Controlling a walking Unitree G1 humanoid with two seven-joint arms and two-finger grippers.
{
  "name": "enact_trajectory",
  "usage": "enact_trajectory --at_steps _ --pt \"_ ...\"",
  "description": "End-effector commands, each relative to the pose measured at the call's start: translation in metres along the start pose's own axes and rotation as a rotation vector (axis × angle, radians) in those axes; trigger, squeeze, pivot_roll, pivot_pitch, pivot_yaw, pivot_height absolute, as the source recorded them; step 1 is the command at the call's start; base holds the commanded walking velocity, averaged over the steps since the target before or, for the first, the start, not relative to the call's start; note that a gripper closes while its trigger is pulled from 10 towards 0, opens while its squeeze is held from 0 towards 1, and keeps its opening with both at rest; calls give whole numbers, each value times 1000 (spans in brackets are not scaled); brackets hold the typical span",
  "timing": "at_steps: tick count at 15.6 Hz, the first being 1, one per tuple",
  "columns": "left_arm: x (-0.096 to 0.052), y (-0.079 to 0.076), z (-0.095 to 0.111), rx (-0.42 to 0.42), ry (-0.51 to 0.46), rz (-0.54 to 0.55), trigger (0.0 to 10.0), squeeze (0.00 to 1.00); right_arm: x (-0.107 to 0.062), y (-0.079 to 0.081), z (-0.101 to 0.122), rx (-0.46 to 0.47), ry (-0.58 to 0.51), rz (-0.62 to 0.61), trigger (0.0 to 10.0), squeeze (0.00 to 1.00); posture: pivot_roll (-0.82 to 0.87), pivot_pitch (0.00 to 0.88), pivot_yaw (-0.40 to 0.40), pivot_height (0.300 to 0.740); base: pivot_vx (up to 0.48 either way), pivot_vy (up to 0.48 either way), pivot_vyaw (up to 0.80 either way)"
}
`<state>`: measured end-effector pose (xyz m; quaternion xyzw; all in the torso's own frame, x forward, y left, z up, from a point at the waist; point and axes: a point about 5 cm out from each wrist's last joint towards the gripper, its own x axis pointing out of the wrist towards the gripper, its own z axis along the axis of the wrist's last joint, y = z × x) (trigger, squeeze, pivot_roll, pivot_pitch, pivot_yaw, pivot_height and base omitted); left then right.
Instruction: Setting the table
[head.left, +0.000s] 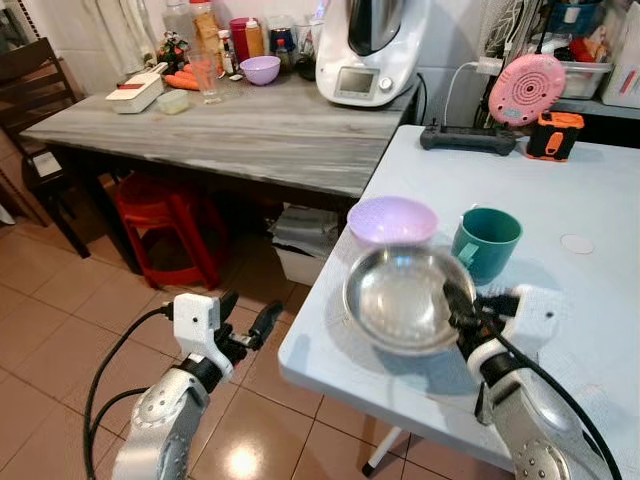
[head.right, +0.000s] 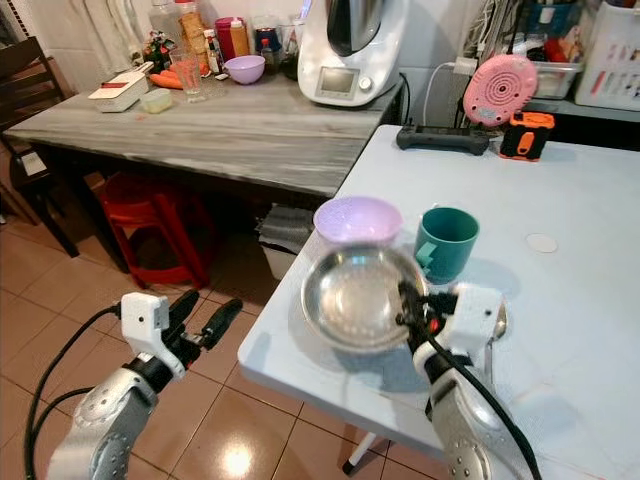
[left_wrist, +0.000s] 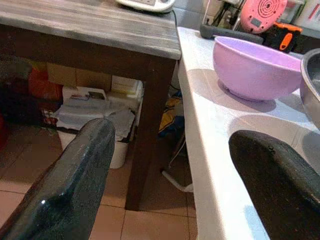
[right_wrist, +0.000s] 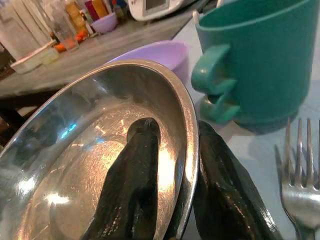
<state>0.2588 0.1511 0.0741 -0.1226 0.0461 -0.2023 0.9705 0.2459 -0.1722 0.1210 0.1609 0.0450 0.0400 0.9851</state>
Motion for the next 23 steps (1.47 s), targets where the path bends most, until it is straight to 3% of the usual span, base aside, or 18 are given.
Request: enact_trajectory --at_steps 1,4,23 --pt "0 5 0 17 -3 9 10000 0 0 2 3 30 -17 4 10000 0 -47 0 100 740 0 0 0" --pt "3 10 0 6 -20 27 10000 0 -3 1 -7 42 10 11 10000 0 -44 0 100 740 0 261 0" --pt "15 5 1 12 -46 10 10000 0 4 3 -5 23 -57 -1 10000 0 -44 0 113 740 0 416 -65"
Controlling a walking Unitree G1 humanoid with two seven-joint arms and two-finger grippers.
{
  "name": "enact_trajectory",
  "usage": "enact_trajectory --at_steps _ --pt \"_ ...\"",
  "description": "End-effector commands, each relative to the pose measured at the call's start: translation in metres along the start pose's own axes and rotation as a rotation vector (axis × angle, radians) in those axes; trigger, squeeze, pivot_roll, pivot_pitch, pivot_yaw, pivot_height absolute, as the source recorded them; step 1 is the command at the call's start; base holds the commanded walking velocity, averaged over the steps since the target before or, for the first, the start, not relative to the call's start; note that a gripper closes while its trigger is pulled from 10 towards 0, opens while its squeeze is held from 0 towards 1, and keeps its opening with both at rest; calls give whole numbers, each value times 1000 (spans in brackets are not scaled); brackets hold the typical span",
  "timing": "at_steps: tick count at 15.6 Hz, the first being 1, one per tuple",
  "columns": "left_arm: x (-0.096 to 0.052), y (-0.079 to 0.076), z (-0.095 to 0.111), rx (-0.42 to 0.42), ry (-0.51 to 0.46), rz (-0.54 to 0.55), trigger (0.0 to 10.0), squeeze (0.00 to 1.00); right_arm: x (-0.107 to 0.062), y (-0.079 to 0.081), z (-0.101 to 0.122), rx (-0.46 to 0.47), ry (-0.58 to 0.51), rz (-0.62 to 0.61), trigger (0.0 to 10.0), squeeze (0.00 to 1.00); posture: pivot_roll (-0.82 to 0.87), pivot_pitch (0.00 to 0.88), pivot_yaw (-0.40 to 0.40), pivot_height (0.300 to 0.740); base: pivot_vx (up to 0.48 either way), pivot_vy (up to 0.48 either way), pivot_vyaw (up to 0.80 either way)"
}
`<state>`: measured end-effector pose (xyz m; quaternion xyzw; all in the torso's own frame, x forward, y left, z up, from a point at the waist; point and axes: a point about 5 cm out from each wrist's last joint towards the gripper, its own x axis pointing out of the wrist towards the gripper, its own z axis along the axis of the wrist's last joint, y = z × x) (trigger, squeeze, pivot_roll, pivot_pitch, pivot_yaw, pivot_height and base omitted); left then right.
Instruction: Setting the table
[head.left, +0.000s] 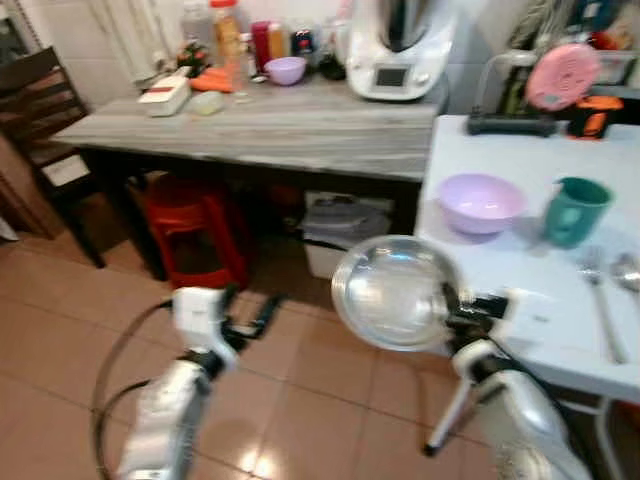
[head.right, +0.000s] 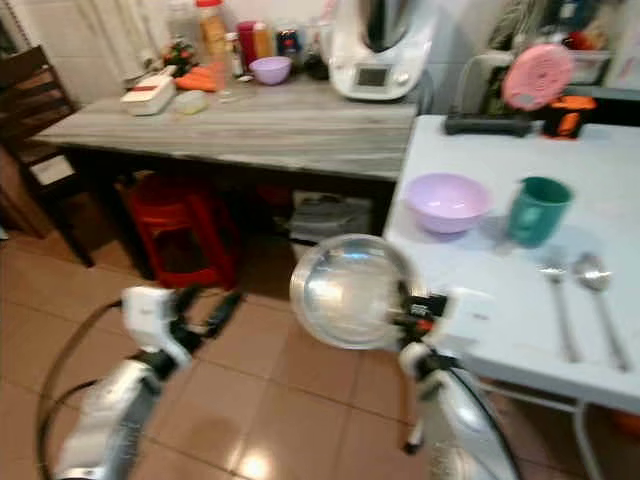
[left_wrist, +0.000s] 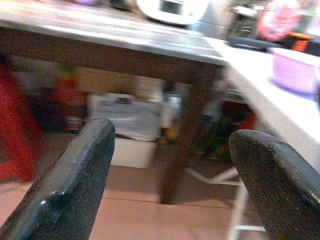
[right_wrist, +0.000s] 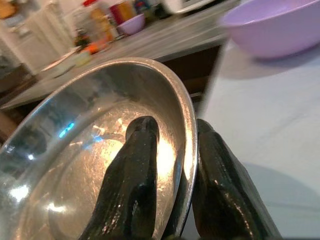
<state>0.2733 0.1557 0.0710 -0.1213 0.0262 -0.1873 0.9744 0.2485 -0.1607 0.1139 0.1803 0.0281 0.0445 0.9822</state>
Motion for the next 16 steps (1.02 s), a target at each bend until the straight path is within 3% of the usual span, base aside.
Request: enact_trajectory --at_steps 1,14,16 --pt "4 -5 1 2 -5 -15 10000 0 0 -5 6 -16 -29 -16 10000 0 -42 0 114 740 0 454 0" --pt "10 -6 6 13 -42 35 10000 0 2 -7 8 -36 -69 -40 10000 0 -46 0 114 740 0 469 0" --pt "10 -4 7 58 -45 73 10000 0 2 -8 8 -40 -72 -41 10000 0 -48 0 114 740 0 0 0"
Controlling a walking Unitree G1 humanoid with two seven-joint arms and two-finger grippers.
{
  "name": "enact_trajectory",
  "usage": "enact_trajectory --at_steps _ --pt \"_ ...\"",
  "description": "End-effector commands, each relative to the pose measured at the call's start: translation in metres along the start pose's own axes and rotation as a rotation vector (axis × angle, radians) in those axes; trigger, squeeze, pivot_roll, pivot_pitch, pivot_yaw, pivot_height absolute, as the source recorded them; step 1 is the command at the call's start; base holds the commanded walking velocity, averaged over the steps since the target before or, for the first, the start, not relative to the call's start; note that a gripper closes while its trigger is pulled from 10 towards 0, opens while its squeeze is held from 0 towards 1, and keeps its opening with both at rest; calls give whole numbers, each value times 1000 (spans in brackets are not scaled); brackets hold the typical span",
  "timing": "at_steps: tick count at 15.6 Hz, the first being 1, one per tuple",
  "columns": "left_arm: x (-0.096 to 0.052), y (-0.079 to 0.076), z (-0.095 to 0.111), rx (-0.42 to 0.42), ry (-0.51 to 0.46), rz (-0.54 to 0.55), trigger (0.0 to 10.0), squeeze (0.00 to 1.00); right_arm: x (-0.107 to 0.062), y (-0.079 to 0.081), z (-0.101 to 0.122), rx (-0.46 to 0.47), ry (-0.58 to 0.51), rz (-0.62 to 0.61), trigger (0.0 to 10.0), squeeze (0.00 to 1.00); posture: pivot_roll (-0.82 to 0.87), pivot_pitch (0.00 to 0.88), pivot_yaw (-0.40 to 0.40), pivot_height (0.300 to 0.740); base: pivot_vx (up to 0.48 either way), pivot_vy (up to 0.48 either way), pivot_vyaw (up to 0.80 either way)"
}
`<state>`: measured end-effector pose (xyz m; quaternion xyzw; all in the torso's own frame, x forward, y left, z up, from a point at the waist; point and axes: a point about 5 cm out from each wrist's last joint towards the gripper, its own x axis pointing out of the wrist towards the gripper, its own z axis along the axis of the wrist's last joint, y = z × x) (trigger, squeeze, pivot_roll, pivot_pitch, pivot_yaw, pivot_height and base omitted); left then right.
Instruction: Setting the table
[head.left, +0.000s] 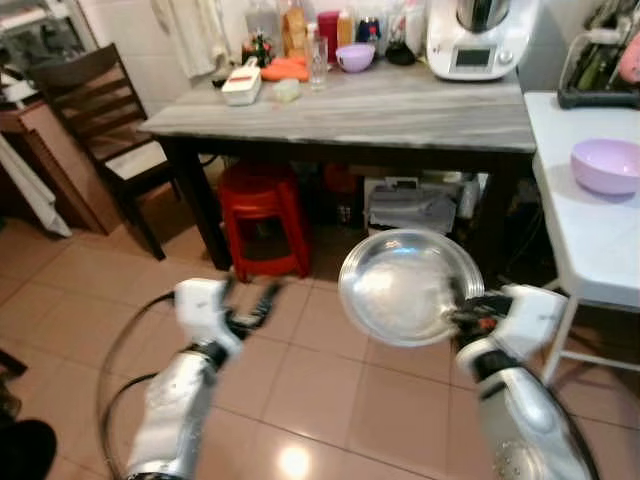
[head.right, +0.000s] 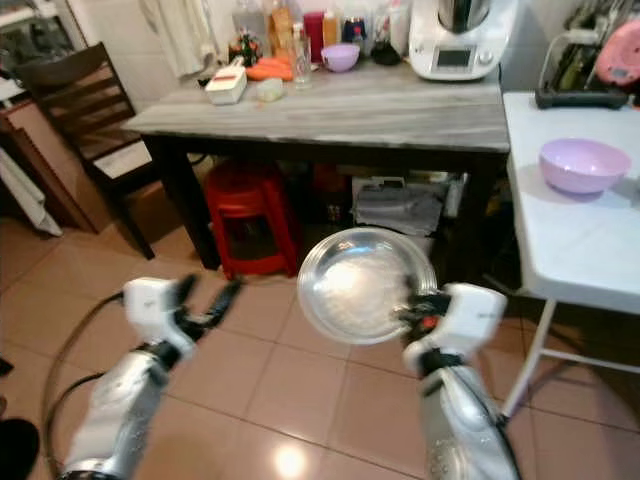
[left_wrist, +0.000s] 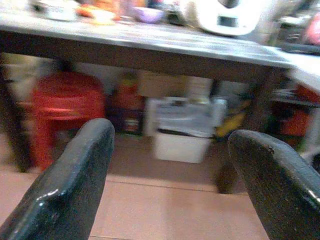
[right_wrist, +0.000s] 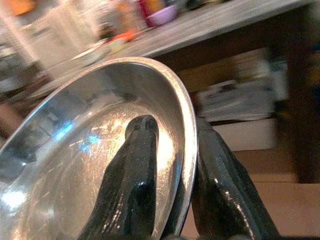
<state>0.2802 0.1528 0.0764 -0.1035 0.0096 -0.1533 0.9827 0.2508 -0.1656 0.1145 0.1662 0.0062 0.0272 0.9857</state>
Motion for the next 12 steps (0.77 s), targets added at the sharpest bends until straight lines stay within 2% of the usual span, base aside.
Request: enact_trajectory --at_steps 1,2,5,12 --pt "2 -7 2 -5 -17 -45 10000 0 1 -4 6 -11 -27 -15 10000 0 -49 0 115 740 0 0 0" --pt "2 -8 3 -9 -27 -59 10000 0 0 -4 7 -14 -30 -15 10000 0 -50 0 114 740 0 0 0" --pt "2 -11 3 -35 -34 -78 10000 0 1 -4 8 -20 -34 -14 10000 0 -53 0 112 740 339 0 0" --pt "2 -15 1 -49 -37 -103 10000 0 2 0 9 -53 -41 12 10000 0 -53 0 106 740 462 0 0"
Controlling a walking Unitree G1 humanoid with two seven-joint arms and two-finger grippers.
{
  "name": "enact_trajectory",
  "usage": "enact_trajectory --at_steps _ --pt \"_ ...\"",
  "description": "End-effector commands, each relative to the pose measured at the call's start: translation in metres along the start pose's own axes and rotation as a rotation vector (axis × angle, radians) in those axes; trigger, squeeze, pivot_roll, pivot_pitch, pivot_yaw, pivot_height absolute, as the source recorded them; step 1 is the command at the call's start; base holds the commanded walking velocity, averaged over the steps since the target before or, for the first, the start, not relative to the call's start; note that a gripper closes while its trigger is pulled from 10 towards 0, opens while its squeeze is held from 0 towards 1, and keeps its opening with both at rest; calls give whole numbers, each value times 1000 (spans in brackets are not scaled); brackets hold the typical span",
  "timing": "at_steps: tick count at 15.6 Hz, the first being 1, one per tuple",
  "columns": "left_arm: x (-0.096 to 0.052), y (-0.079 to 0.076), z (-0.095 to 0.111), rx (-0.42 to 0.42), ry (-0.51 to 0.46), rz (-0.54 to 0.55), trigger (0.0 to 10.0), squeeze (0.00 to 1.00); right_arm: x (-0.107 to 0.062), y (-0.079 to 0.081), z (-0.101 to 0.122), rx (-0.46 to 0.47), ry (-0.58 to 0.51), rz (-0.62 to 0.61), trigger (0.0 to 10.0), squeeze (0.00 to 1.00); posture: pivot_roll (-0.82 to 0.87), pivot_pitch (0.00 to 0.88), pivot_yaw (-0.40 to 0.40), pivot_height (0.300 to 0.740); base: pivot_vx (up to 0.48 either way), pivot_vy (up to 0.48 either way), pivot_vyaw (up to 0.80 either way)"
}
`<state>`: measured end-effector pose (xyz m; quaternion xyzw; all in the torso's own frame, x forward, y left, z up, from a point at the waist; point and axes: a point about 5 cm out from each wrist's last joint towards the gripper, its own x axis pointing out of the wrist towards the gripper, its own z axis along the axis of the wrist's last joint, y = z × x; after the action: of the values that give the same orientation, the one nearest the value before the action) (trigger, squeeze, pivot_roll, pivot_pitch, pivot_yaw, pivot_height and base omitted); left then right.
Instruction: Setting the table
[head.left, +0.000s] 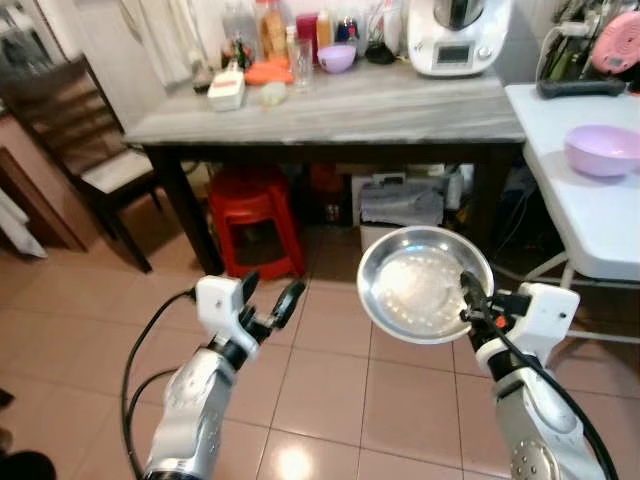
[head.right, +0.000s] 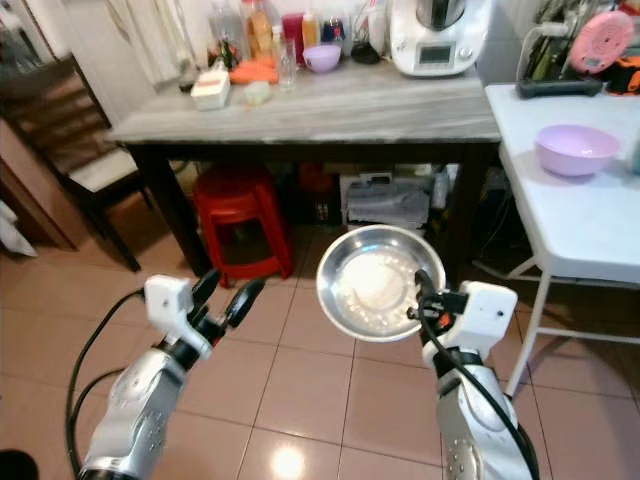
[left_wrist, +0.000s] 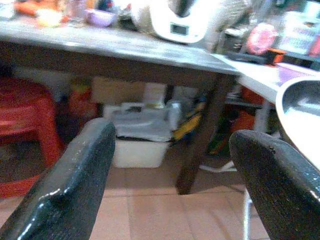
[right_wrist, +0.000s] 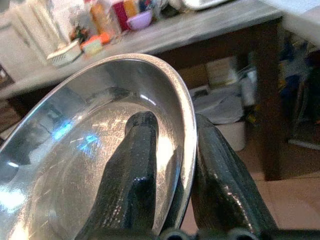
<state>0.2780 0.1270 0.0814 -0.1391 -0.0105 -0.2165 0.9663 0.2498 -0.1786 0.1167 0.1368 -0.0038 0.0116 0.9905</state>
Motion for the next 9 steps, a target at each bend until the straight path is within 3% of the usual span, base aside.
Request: enact_trajectory --at_steps 1,3,5,9 --pt "-6 9 2 17 0 29 10000 0 4 11 5 0 -25 46 10000 0 -54 0 105 740 480 0 0" --pt "-6 9 1 16 1 28 10000 0 4 13 6 -13 -33 56 10000 0 -54 0 105 740 480 0 0" --pt "-6 9 1 16 0 25 10000 0 4 13 6 -16 -36 57 10000 0 -54 0 105 740 480 0 550" --pt "-4 9 1 16 2 18 10000 0 5 13 6 -16 -38 55 10000 0 -56 0 107 740 480 0 0"
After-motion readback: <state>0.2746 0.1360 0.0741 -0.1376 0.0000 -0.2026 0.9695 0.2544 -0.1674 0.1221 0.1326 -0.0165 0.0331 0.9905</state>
